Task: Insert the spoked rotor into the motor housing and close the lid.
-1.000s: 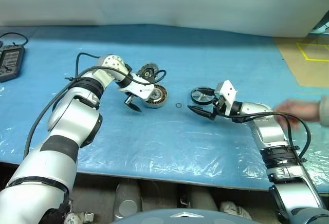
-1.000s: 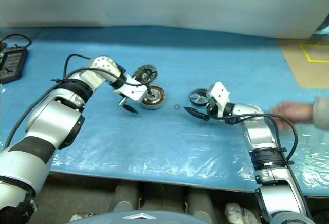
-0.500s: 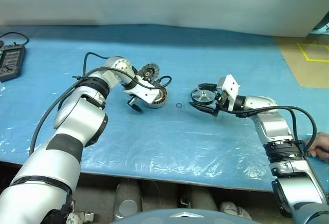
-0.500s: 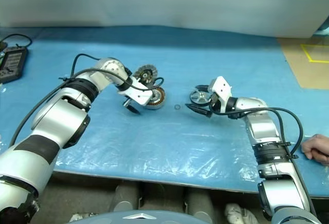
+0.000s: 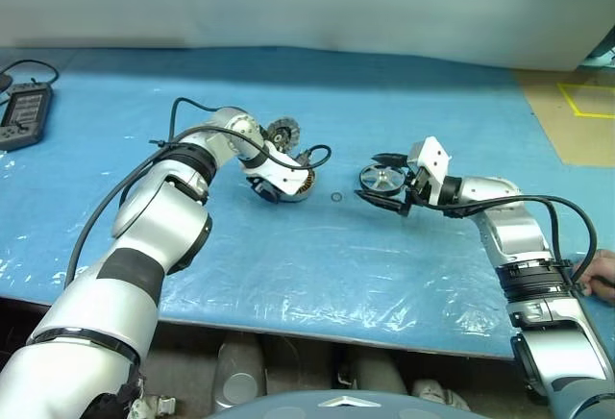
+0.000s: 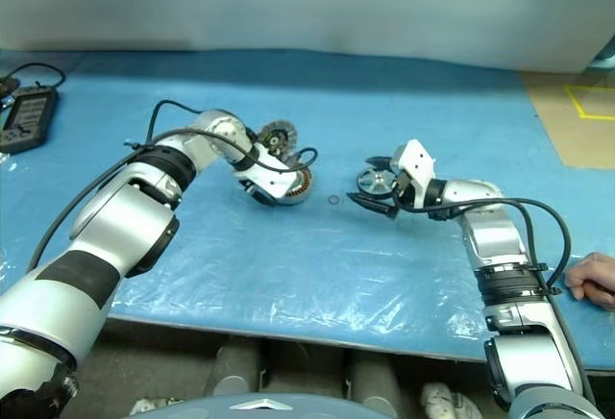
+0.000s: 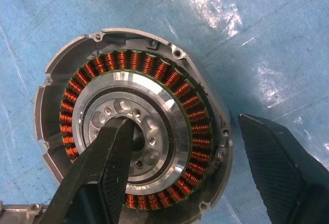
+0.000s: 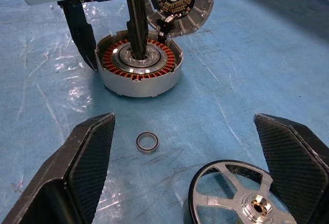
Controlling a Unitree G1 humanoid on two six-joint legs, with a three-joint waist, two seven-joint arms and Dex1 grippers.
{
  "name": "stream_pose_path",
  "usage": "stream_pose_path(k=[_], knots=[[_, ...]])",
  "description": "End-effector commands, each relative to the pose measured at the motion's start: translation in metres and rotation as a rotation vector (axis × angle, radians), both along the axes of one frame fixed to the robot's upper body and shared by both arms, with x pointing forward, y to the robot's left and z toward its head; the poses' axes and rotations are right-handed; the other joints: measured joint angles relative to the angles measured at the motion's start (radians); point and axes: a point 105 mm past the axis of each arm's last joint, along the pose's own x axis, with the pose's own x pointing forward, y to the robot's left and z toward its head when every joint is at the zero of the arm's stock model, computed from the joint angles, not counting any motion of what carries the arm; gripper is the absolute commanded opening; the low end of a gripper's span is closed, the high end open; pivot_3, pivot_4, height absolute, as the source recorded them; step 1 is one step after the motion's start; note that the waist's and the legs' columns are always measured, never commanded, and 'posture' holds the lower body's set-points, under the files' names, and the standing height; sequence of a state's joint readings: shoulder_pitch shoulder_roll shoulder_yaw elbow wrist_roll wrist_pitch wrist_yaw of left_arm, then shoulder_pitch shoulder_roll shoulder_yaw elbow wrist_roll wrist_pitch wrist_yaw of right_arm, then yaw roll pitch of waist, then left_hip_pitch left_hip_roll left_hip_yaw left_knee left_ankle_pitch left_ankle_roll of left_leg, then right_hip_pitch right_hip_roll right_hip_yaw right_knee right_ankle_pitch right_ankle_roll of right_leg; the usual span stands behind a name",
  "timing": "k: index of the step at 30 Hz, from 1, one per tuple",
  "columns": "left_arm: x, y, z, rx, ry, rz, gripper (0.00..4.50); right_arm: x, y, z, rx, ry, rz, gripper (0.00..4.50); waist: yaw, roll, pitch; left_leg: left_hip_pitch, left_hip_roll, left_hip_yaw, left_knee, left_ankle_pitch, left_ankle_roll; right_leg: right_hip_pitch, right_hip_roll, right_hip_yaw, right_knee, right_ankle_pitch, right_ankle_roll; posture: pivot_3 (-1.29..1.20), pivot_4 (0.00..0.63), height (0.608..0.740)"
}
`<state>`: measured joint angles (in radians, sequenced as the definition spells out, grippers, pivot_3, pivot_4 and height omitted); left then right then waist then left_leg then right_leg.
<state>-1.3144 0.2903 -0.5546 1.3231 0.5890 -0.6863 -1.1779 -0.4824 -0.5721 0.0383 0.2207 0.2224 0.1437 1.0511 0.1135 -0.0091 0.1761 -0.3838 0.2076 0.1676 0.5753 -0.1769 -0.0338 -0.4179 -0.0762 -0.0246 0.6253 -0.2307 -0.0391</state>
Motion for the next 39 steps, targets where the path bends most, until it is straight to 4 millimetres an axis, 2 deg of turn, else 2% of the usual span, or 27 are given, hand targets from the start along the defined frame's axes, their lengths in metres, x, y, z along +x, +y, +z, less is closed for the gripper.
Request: stream_pose_path(k=[1,2,11,19,28,39], knots=[[-0.002,0.002,-0.01,0.042,0.017,0.002,2.52,-0.001,-0.002,0.014,0.025,-0.049,-0.004,4.5,0.002,0.0,0.0,0.0,0.0,0.0,0.0,0.0,0.0,0.0,0.0,0.0,0.0,0.0,0.0,0.0,0.15,0.74],[-0.003,0.003,-0.011,0.046,0.02,0.002,2.3,-0.001,-0.002,0.014,0.025,-0.05,-0.006,4.5,0.005,0.0,0.0,0.001,0.0,0.0,0.0,0.0,0.0,0.001,0.0,0.0,0.0,0.0,0.0,0.0,0.15,0.74],[-0.003,0.005,-0.013,0.058,0.012,-0.012,2.3,0.0,-0.003,0.015,0.026,-0.055,-0.018,4.5,0.009,0.0,0.0,0.002,0.0,0.0,-0.001,0.0,0.0,0.002,0.0,0.0,-0.001,0.0,0.0,0.0,0.15,0.74],[-0.008,-0.008,0.012,0.025,-0.011,-0.133,2.3,0.002,-0.008,0.014,0.028,-0.053,-0.037,4.5,0.01,0.0,0.0,0.001,0.0,0.0,-0.002,0.0,0.0,0.001,0.0,0.0,-0.002,0.0,0.0,0.0,0.15,0.74],[-0.019,-0.003,0.019,0.051,-0.002,-0.272,2.3,0.0,-0.011,0.009,0.044,-0.051,-0.068,4.5,0.011,0.0,0.0,-0.002,0.0,0.0,-0.005,0.0,0.0,-0.002,0.0,-0.001,-0.002,0.002,0.004,0.0,0.15,0.74],[-0.048,-0.034,0.029,-0.036,0.03,-0.513,2.3,-0.001,-0.009,0.008,0.05,-0.049,-0.07,4.5,0.014,-0.001,0.002,-0.003,0.0,0.0,-0.005,0.0,0.0,-0.003,0.0,-0.001,-0.002,0.0,0.0,0.0,0.15,0.74]])
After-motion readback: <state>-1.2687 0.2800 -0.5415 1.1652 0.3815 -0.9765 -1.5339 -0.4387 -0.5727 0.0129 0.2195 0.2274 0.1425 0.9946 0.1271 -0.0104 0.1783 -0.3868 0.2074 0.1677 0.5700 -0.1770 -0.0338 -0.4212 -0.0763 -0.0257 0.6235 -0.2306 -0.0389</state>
